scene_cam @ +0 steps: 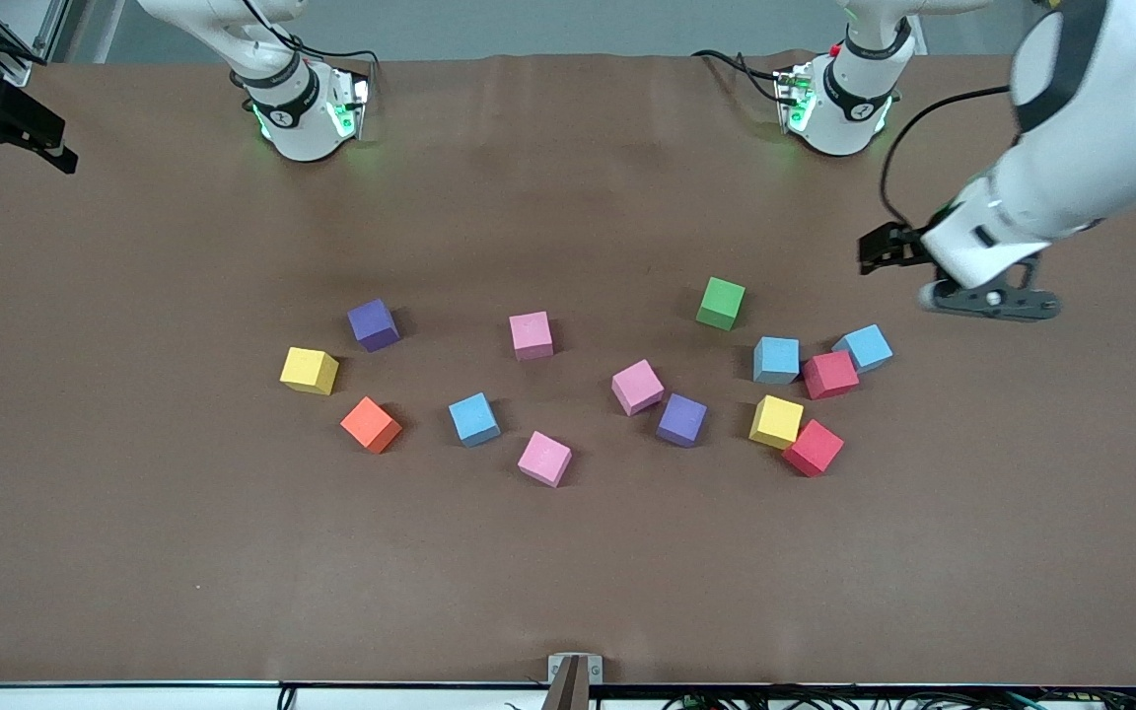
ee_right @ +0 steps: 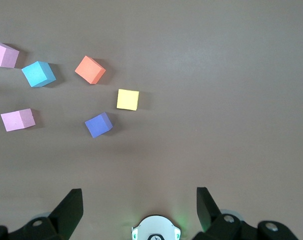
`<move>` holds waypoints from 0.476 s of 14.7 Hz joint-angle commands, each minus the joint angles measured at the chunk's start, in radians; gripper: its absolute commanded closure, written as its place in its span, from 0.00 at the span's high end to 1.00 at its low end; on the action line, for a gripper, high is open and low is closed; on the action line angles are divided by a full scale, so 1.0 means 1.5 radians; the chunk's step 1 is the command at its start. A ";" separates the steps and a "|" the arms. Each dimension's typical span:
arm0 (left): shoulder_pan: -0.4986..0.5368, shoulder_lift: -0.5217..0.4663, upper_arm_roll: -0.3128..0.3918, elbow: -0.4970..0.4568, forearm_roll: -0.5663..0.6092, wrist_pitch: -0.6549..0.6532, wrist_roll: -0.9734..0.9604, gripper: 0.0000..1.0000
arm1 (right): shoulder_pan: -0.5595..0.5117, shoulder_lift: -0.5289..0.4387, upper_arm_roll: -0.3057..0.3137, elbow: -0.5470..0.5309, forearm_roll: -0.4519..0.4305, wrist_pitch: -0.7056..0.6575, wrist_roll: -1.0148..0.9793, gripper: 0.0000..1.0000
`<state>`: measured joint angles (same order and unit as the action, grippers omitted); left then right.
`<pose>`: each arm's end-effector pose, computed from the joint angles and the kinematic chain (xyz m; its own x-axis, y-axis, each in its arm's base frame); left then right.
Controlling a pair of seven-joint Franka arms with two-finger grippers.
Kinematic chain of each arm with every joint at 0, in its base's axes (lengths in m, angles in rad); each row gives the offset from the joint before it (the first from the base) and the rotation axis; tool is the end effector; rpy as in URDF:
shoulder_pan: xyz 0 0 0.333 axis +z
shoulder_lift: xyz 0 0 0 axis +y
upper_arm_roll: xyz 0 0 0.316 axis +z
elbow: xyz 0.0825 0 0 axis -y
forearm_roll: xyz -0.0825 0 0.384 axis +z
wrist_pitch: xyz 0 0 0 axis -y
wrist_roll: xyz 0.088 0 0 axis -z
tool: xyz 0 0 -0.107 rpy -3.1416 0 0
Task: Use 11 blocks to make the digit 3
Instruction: 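Lower the left gripper onto the green cube and close it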
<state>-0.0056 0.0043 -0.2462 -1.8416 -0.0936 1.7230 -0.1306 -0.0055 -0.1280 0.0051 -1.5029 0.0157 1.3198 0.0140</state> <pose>0.5307 -0.1453 0.5072 0.9854 -0.1053 -0.1339 -0.0959 -0.9926 0.0742 0.4841 0.0020 0.7009 0.9984 -0.0106 -0.0552 -0.0114 -0.9998 -0.0140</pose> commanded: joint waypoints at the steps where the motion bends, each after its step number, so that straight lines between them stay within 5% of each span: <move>1: 0.002 -0.016 -0.054 -0.093 -0.008 0.095 -0.041 1.00 | 0.002 -0.006 -0.002 -0.005 0.003 -0.001 -0.002 1.00; 7: 0.003 -0.024 -0.179 -0.294 -0.004 0.320 -0.085 1.00 | 0.003 -0.006 -0.002 -0.005 0.003 -0.001 -0.002 1.00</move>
<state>-0.0100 0.0071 -0.4770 -2.1757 -0.0937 2.1013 -0.2572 -0.0053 -0.1279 0.0052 -1.5031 0.0157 1.3198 0.0140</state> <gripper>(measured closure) 0.000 0.000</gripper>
